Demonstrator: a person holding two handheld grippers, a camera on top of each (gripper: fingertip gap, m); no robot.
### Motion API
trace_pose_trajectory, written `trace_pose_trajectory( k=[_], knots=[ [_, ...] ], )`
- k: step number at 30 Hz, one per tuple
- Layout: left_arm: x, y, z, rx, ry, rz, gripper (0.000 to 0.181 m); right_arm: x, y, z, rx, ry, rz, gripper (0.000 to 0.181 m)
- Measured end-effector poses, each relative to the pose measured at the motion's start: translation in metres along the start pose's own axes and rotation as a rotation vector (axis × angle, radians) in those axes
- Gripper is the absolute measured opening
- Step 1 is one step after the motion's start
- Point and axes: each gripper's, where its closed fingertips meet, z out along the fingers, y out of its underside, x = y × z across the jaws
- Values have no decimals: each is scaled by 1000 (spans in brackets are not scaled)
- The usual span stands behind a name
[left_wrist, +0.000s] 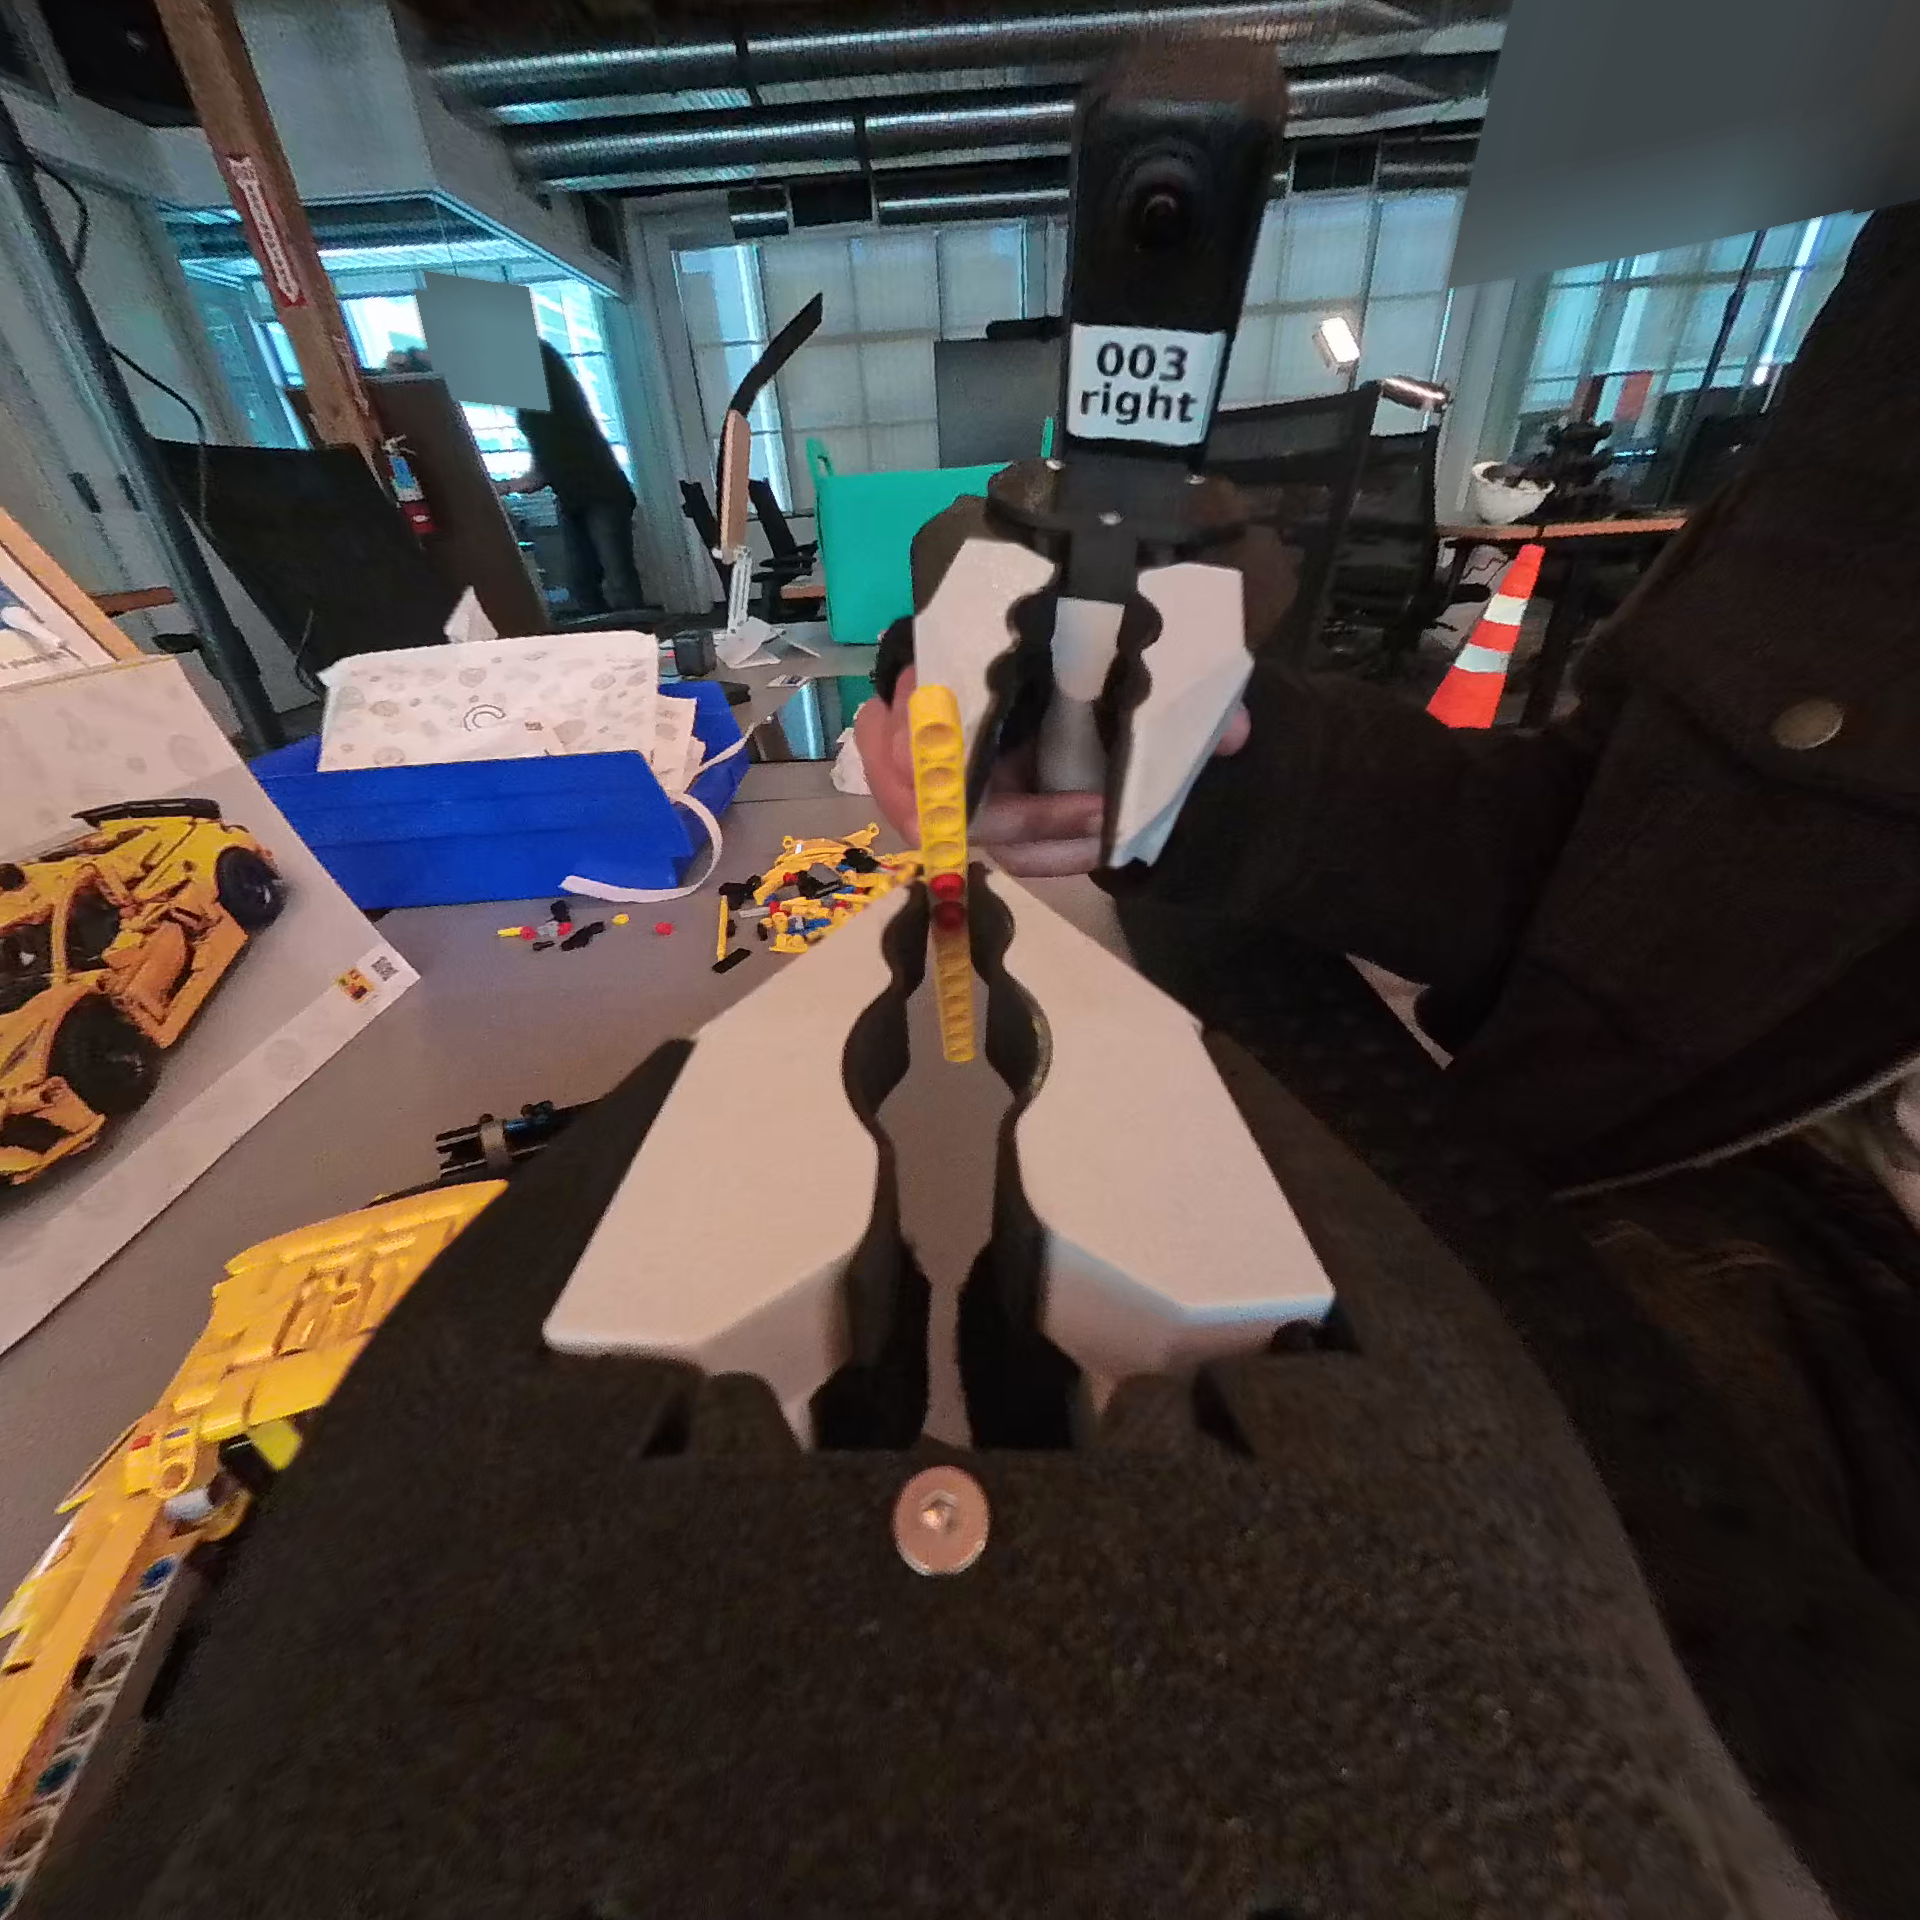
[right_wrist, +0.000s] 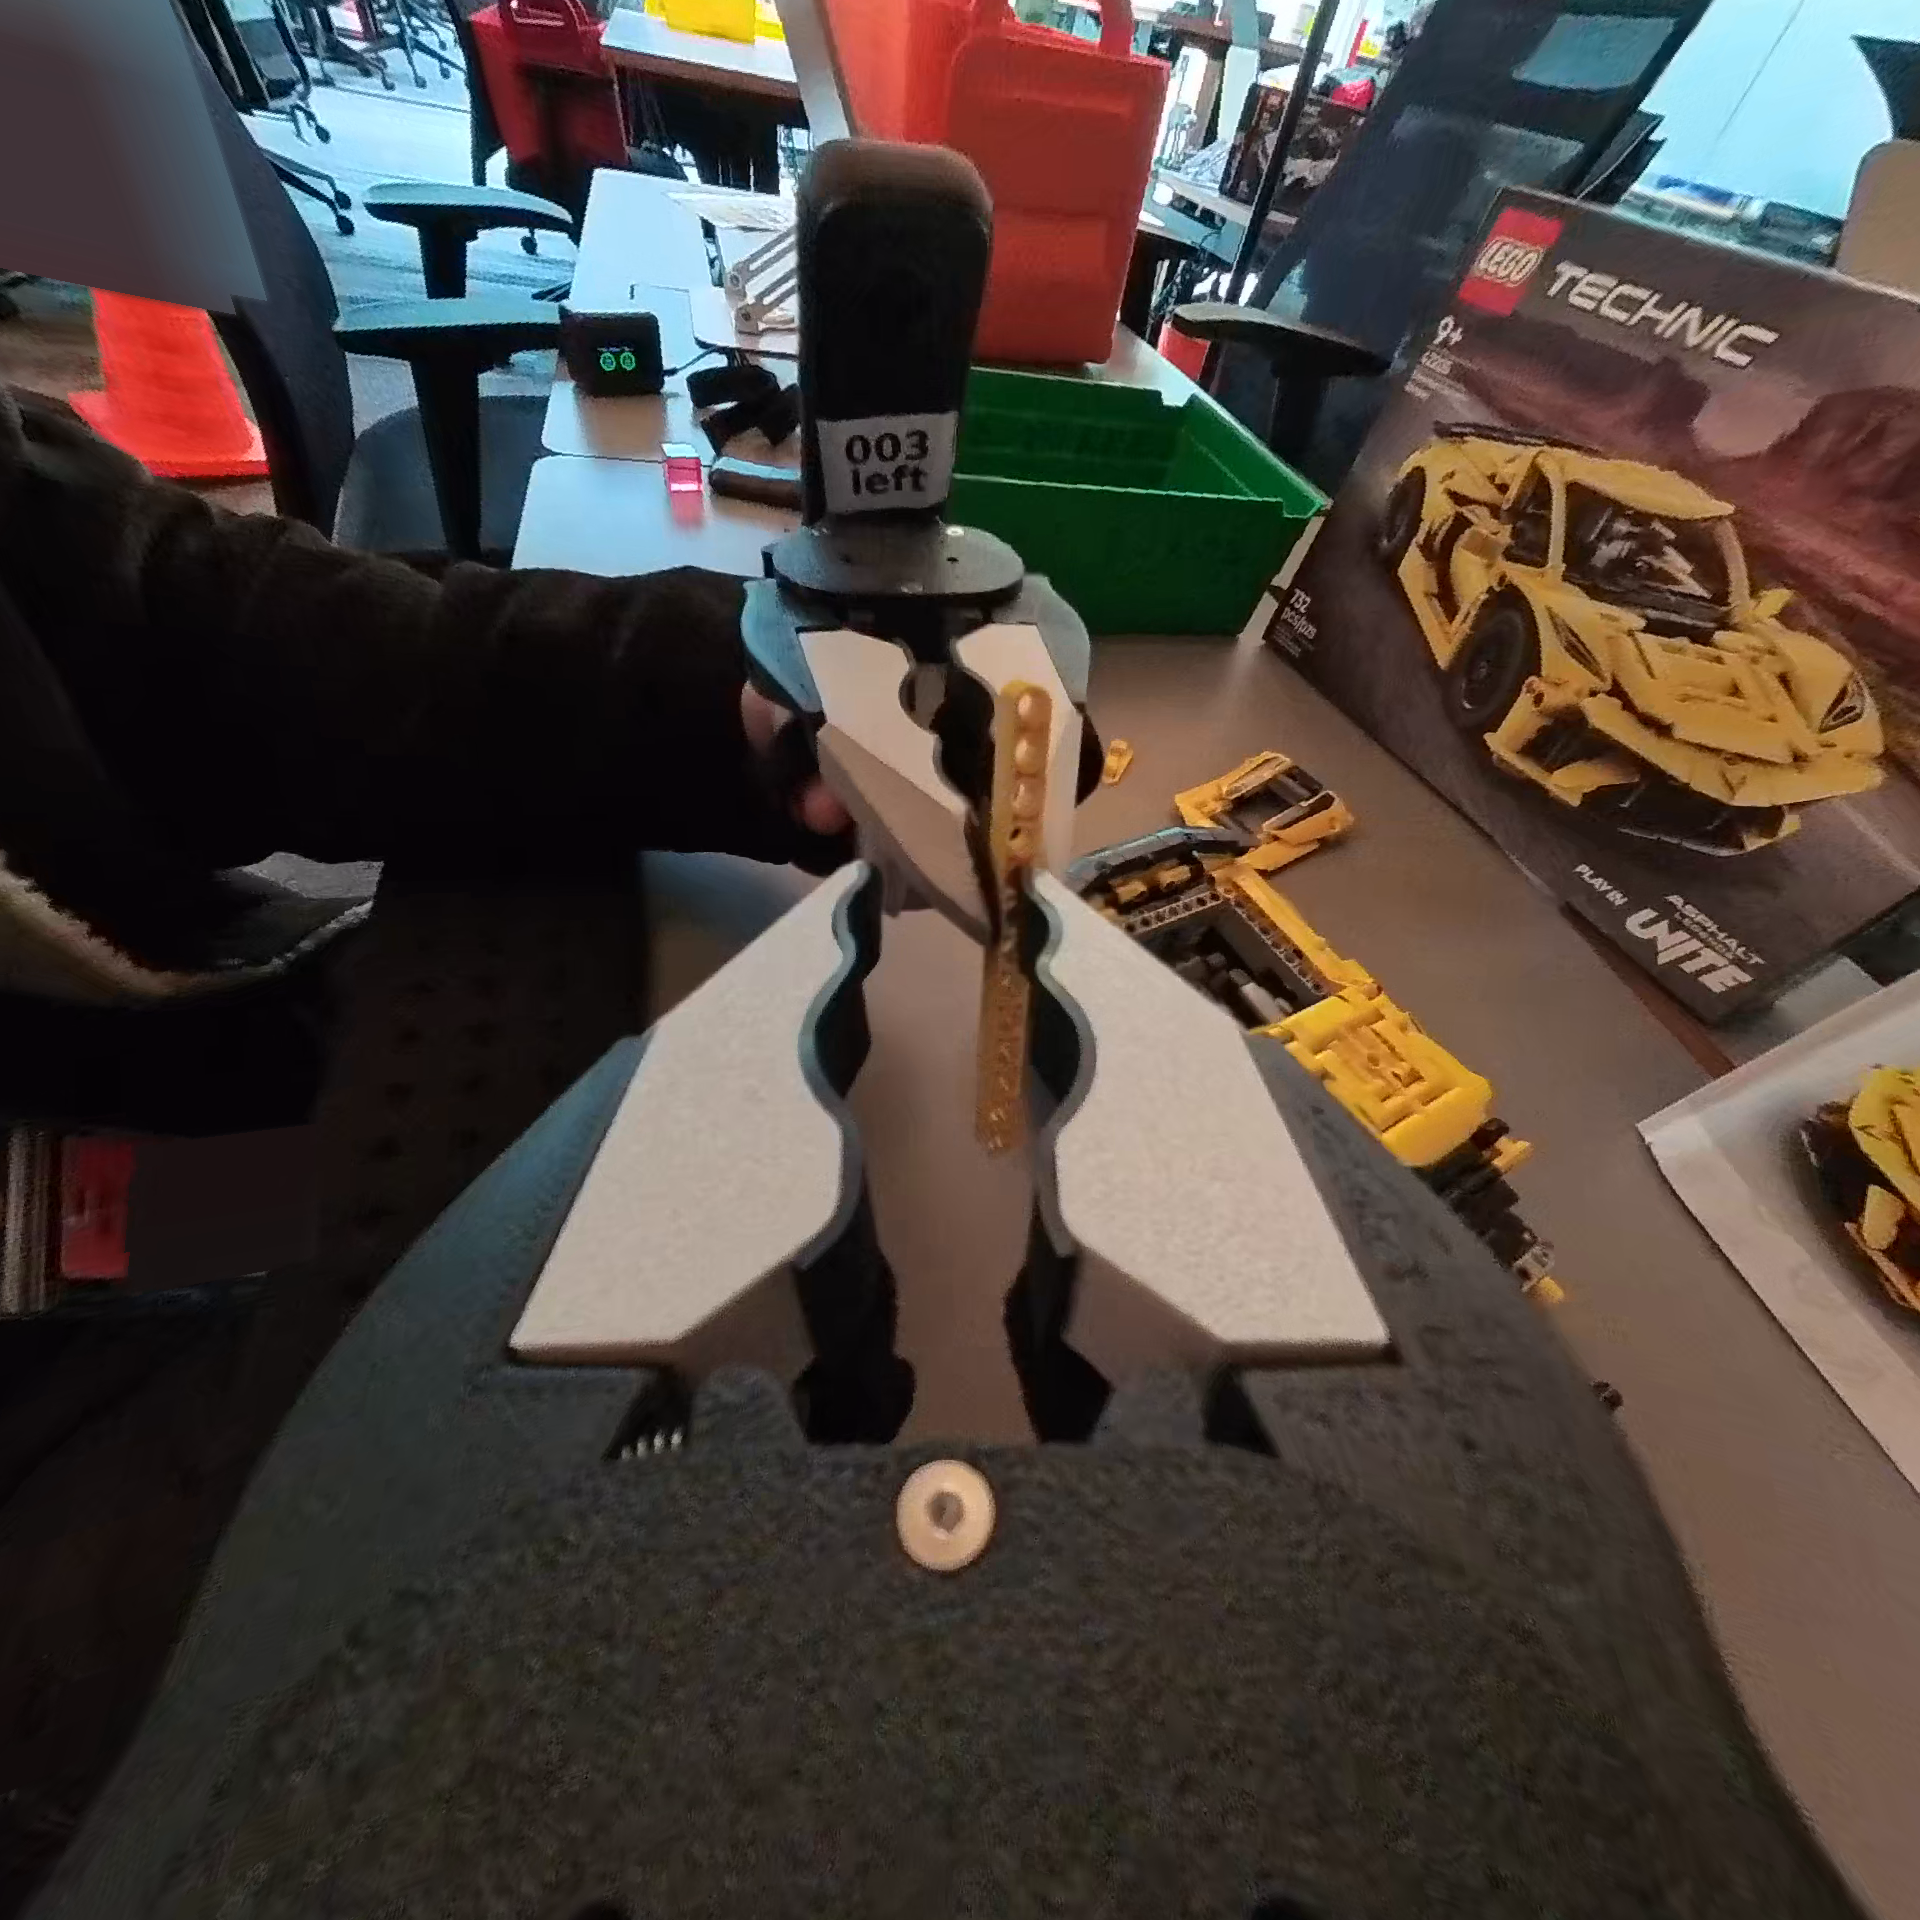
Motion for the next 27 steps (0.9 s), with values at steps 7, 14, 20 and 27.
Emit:
trace_pose_trajectory(
  k=[7,14,20,27],
  knots=[
    [2,8,2,-46,29,-57,7,5,9,3,5,23,15,13],
    [-1,34,9,-218,-22,13,6,2,34,11,-113,-22,54,14],
    [-7,46,13,-302,-100,133,7,4,45,7,-215,19,-30,17],
    [-6,27,9,-199,-90,131,7,30,54,-25,-290,156,-101,32]
  ],
)
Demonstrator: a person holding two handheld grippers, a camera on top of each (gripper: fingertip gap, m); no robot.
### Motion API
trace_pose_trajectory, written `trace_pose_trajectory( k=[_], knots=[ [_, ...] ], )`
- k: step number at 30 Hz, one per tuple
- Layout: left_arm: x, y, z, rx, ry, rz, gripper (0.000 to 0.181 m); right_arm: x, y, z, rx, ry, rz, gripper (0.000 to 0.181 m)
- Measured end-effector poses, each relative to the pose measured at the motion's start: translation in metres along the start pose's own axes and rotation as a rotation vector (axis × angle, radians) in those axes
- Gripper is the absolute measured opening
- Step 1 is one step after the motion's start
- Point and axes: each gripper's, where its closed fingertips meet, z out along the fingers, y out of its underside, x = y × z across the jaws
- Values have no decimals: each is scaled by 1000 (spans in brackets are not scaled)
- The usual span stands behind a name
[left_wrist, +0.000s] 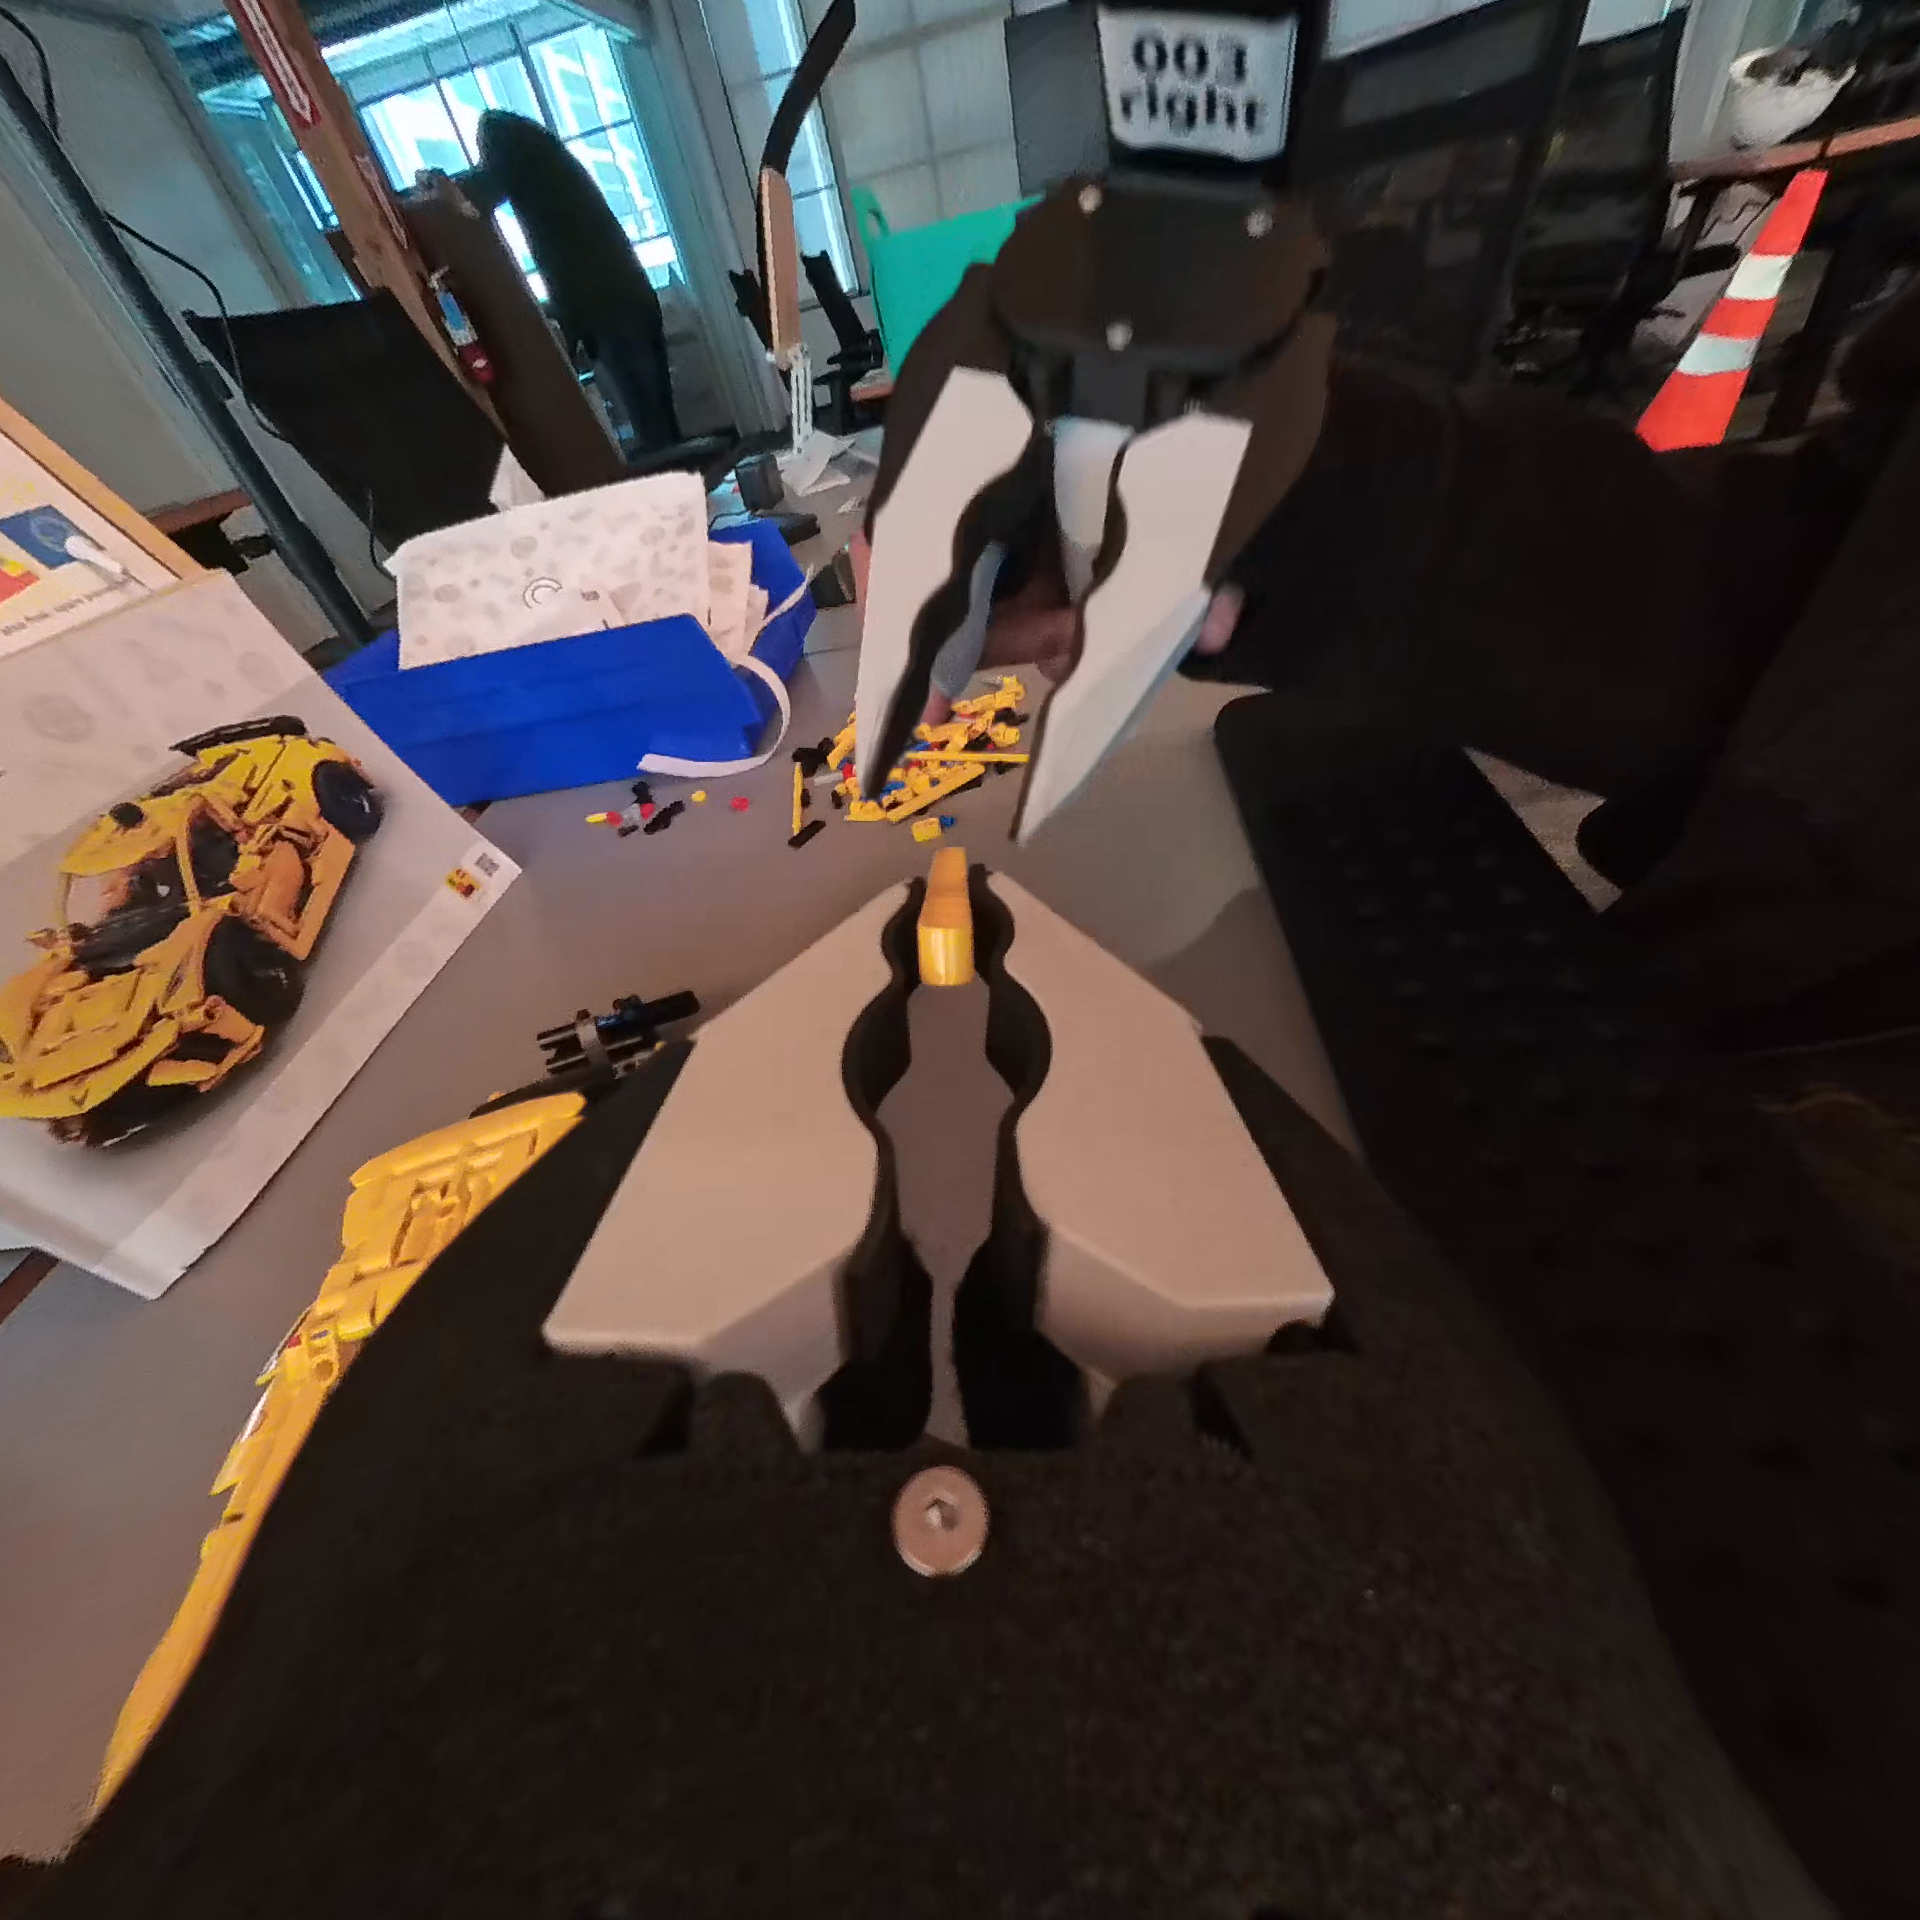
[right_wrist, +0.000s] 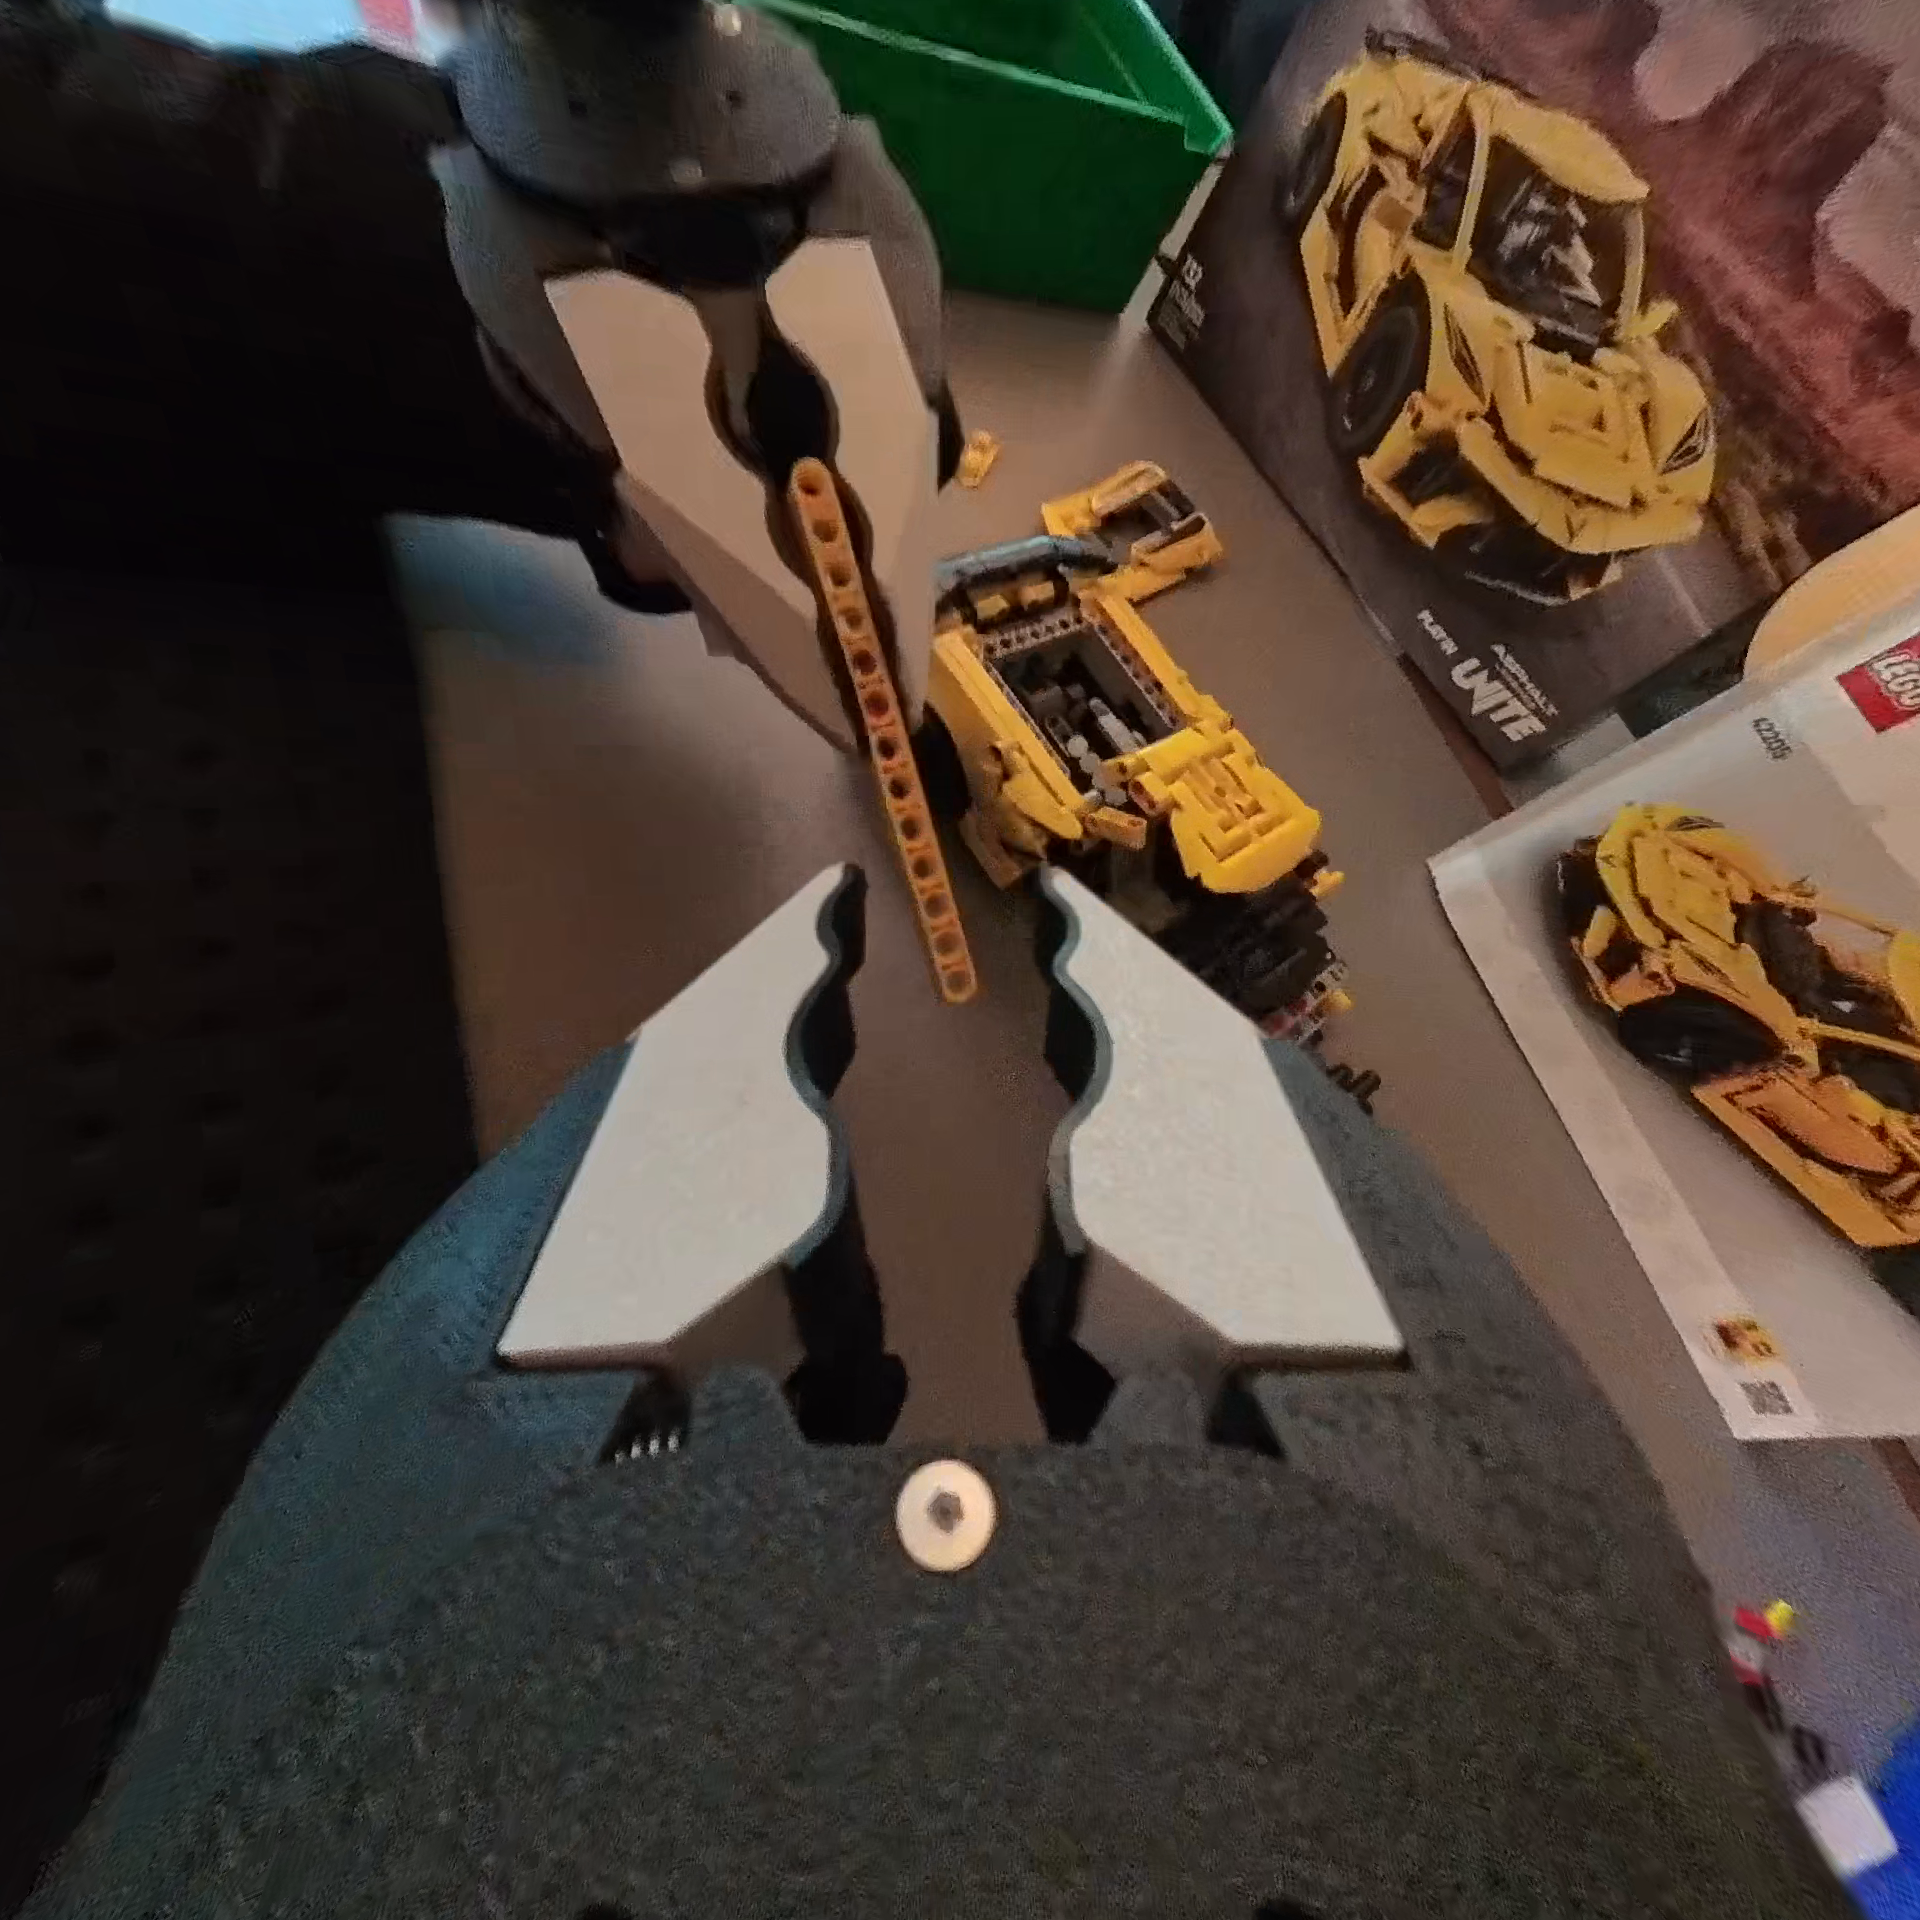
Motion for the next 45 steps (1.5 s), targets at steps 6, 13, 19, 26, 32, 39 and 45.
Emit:
trace_pose_trajectory(
  k=[6,13,19,26,32,39,45],
  knots=[
    [-2,-6,-3,50,7,-49,7,-6,1,16,16,-40,21,10],
    [-25,-24,-16,204,-21,-270,8,-8,-24,36,336,-301,432,8],
    [-32,-20,-16,186,-51,-287,7,5,-18,35,313,-201,432,12],
    [-32,-2,0,72,-114,-244,7,78,166,-123,-309,349,512,27],
    [-26,1,6,49,-109,-222,7,41,259,-151,-466,402,740,32],
    [-25,-1,5,58,-102,-232,7,49,270,-136,-499,455,694,4],
    [-18,3,9,30,-64,-232,7,53,239,-143,-359,429,682,3]
  ],
)
